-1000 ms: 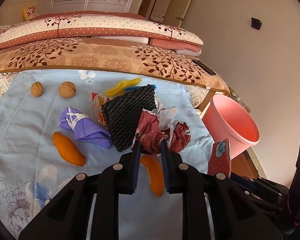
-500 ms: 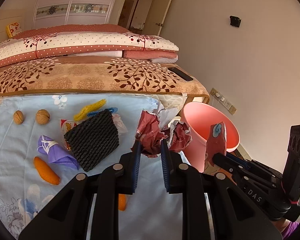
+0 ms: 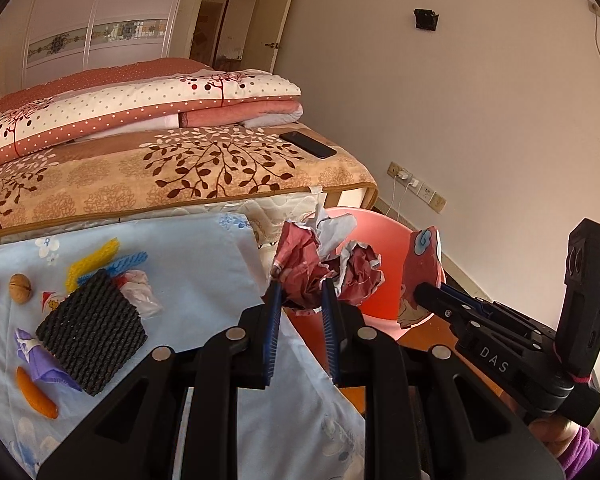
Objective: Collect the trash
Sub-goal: 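Carry the paper and red-blue wrapper over the pink bin and open both tools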
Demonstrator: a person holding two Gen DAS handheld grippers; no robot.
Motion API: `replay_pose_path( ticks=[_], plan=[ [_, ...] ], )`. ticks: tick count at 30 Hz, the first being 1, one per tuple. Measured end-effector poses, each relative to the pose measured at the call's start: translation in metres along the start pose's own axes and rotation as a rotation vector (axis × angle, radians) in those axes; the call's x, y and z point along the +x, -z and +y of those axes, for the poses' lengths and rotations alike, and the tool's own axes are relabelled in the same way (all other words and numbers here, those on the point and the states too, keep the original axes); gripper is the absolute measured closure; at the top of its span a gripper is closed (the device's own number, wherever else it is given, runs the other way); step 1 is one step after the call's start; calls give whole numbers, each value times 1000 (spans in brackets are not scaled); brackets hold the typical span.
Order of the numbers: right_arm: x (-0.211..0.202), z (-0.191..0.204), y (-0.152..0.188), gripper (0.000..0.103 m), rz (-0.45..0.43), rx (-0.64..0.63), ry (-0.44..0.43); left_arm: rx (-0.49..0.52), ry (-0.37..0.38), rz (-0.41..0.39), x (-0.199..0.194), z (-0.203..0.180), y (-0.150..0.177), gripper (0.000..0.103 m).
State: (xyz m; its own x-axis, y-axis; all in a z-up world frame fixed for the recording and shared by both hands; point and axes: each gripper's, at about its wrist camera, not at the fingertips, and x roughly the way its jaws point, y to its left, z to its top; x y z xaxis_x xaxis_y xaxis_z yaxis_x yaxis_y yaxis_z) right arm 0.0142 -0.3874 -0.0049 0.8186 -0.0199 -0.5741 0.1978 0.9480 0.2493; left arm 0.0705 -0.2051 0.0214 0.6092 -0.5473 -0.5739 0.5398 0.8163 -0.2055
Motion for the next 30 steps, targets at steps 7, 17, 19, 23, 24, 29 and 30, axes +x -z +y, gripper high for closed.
replay_pose_path(
  ticks=[7, 17, 19, 23, 24, 29, 30],
  plan=[
    [11, -26, -6, 88, 0, 23, 38, 43, 11, 41, 37, -24, -5, 83],
    [26, -45, -7, 87, 20, 40, 66, 85, 19, 95, 77, -42, -7, 83],
    [29, -47, -6, 87, 23, 42, 71, 81, 30, 109, 82, -42, -7, 83],
    [32, -50, -6, 87, 22, 41, 80, 55, 46, 131, 90, -39, -8, 78],
    [33, -50, -6, 87, 23, 40, 81, 51, 51, 133, 90, -38, -8, 76],
    [35, -49, -6, 73, 22, 40, 88, 34, 55, 124, 84, -35, -9, 72],
    [34, -49, -6, 73, 21, 39, 90, 31, 55, 121, 83, -34, -9, 72]
  ],
)
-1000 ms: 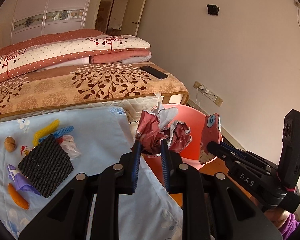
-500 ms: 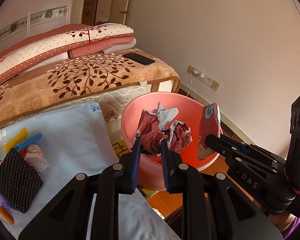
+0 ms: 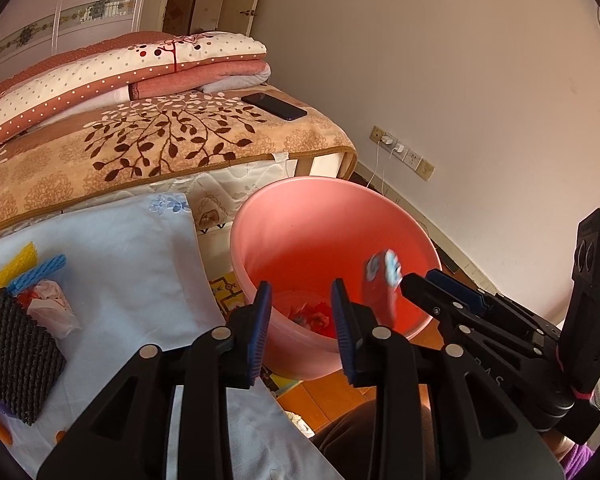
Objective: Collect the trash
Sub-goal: 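Carry the paper and red-blue wrapper over the pink bin and open both tools, then move both tools back from the bin to the bed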
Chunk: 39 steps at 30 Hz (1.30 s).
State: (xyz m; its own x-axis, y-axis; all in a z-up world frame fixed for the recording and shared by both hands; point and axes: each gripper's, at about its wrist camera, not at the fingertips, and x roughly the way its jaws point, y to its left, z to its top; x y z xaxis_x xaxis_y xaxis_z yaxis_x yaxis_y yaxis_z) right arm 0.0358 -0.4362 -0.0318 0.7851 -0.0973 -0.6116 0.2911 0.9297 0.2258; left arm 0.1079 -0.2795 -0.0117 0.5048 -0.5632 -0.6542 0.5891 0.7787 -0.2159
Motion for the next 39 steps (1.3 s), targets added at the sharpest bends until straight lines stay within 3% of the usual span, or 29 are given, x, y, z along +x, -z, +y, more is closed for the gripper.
replay_pose_path(
  ticks=[3, 18, 39],
  plan=[
    [-3, 1, -1, 68, -5, 3, 3, -12, 2, -10, -6, 4, 1, 72],
    [-44, 47, 15, 66, -45, -55, -59, -20, -39, -91, -64, 14, 17, 72],
    [-66, 124, 60, 66, 23, -139, -160, -9, -205, -146, -140, 56, 67, 72]
  ],
)
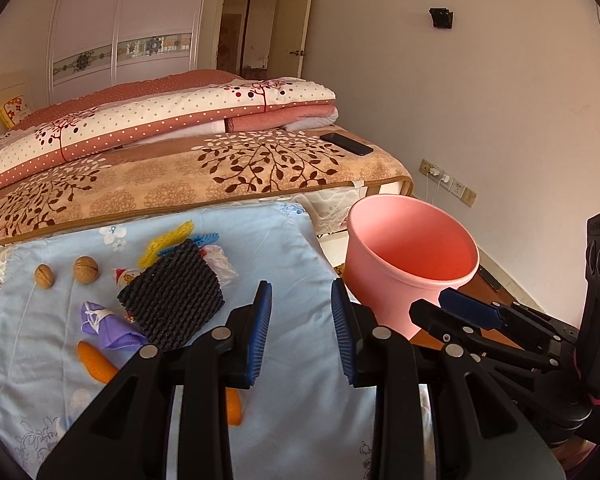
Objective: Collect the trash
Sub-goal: 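Move both tools back from the bin to the bed, then grasp the orange peel with the right tool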
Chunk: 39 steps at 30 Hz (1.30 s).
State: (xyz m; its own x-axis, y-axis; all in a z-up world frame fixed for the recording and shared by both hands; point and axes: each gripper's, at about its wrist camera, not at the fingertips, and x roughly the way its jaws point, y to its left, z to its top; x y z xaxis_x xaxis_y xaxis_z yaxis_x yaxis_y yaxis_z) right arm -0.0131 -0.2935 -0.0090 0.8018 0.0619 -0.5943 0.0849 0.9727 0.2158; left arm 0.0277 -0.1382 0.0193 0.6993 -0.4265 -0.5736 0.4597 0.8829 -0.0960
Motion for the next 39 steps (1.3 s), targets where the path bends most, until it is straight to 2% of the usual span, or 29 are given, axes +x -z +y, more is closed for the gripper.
replay_pose_path(
  ticks=[16, 23, 34, 39],
  plan=[
    [10, 39, 18, 66, 78, -66, -37, -63, -23, 40, -24, 60, 41, 72],
    [27, 62, 27, 66, 141, -109, -73, -126, -71, 52, -35, 95, 59, 72],
    [59, 106, 35, 66, 251, -177, -168, -191, -109, 55, -45, 131, 66, 72],
    [73, 120, 35, 61, 283, -187, -195, -195, -104, 64, -42, 138, 63, 72]
  ],
)
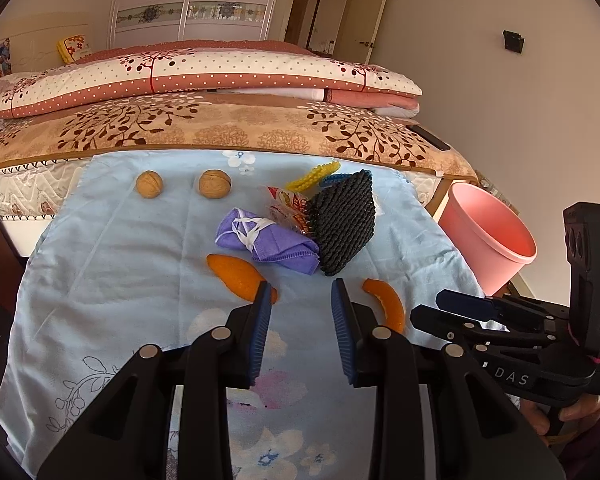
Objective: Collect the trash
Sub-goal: 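Grasp the orange peel with the right tool, then grasp the black mesh pad with the left tool while the right tool holds the peel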
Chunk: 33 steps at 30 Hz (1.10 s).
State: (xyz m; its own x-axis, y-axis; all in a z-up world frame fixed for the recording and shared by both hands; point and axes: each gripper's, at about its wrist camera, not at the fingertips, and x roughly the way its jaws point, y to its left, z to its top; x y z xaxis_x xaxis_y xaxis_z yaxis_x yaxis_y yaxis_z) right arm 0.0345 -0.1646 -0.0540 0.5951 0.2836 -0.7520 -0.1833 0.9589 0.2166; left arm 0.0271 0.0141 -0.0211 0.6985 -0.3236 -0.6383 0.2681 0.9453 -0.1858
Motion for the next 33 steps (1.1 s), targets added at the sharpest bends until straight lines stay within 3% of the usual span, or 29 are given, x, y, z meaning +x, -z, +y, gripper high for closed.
replay_pose_path(
  ticks=[9, 13, 15, 29, 33],
  plan=[
    [32, 3, -5, 61, 74, 13, 2, 0, 12, 9, 9, 3, -10, 72],
    [39, 4, -4, 80, 92, 1, 11, 11, 24, 17, 18, 1, -19, 72],
    [39, 2, -3, 82, 90, 7, 6, 23, 28, 20, 25, -1, -24, 72],
    [11, -17, -4, 86, -53, -9, 77, 107, 22, 52, 78, -16, -56, 72],
    [9, -21, -2, 86, -69, 10, 62, 119, 16, 73, 92, -15, -61, 72]
  ],
)
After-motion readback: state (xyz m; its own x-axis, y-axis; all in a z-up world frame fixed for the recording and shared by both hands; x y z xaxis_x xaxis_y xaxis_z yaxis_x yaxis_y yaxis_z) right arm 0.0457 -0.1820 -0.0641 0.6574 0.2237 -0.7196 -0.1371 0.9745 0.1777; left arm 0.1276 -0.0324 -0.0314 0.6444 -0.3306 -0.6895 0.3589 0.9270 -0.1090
